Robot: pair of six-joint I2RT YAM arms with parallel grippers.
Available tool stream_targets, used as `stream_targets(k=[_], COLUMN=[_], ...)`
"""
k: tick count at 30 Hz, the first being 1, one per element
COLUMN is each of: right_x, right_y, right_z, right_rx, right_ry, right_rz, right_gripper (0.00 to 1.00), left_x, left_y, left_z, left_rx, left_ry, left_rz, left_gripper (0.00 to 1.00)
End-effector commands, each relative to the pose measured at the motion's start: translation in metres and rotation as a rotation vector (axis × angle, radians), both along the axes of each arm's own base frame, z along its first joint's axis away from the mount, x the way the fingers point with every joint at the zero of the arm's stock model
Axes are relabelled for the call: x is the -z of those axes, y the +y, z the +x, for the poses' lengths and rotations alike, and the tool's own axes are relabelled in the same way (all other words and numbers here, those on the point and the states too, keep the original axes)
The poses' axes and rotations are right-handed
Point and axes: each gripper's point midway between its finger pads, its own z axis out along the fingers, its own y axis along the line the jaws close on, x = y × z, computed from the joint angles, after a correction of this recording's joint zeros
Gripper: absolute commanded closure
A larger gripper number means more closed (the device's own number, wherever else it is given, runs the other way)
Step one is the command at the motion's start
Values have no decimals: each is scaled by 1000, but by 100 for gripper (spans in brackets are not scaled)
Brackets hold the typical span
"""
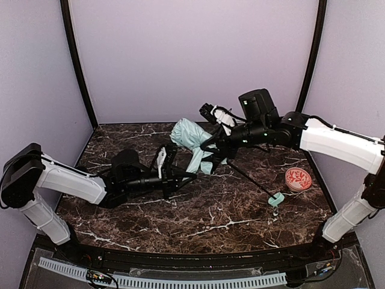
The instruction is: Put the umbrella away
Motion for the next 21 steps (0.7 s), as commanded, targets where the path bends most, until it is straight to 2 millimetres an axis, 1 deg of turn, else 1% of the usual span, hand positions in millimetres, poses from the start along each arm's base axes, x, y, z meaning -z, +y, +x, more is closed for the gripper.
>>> stream_targets(k=[1, 3, 5, 6, 7, 8, 9, 10, 11, 13, 14, 16, 18, 19, 21], right_x=[15, 55, 100, 119, 139, 155, 167, 176, 183, 196, 200, 210, 216, 218, 219], right_y=[-19, -22, -16, -12, -11, -12, -13, -14, -14, -16, -16, -17, -17, -18, -19], right_z=[17, 27, 35, 38, 45, 53, 61, 69, 77, 87, 90, 89, 80, 76, 65], right_rx=[35, 70, 80, 84, 106, 142, 171, 202, 225, 254, 258, 250, 220, 205, 171], right_ry=[99, 147, 223, 261, 293, 318, 330, 337, 337, 334, 333, 345, 363, 368, 365], right_rz=[19, -65, -121, -140, -170, -189, -195, -195, -192, -213, -224, -246, -260, -265, -271], right_gripper=[100, 100, 100, 100, 100, 100, 100, 100, 98, 90, 83, 66, 55, 52, 45], left_x=[16, 38, 66, 86, 101, 116, 133, 144, 152, 167, 176, 191, 207, 213, 220], left_y=[27, 34, 36, 37, 38, 40, 45, 48, 49, 52, 54, 53, 53, 52, 52], left_z=[7, 11, 16, 20, 25, 30, 36, 40, 45, 52, 54, 56, 53, 50, 48], left_rx=[-67, -78, -105, -117, -121, -134, -157, -168, -176, -192, -197, -198, -177, -165, -151], left_ry=[93, 194, 291, 354, 412, 466, 531, 569, 601, 664, 689, 724, 770, 792, 810], left_rz=[43, 97, 182, 238, 286, 335, 399, 433, 452, 479, 499, 551, 603, 619, 635], left_gripper=[100, 100, 100, 100, 100, 100, 100, 100, 100, 100, 100, 100, 100, 100, 100])
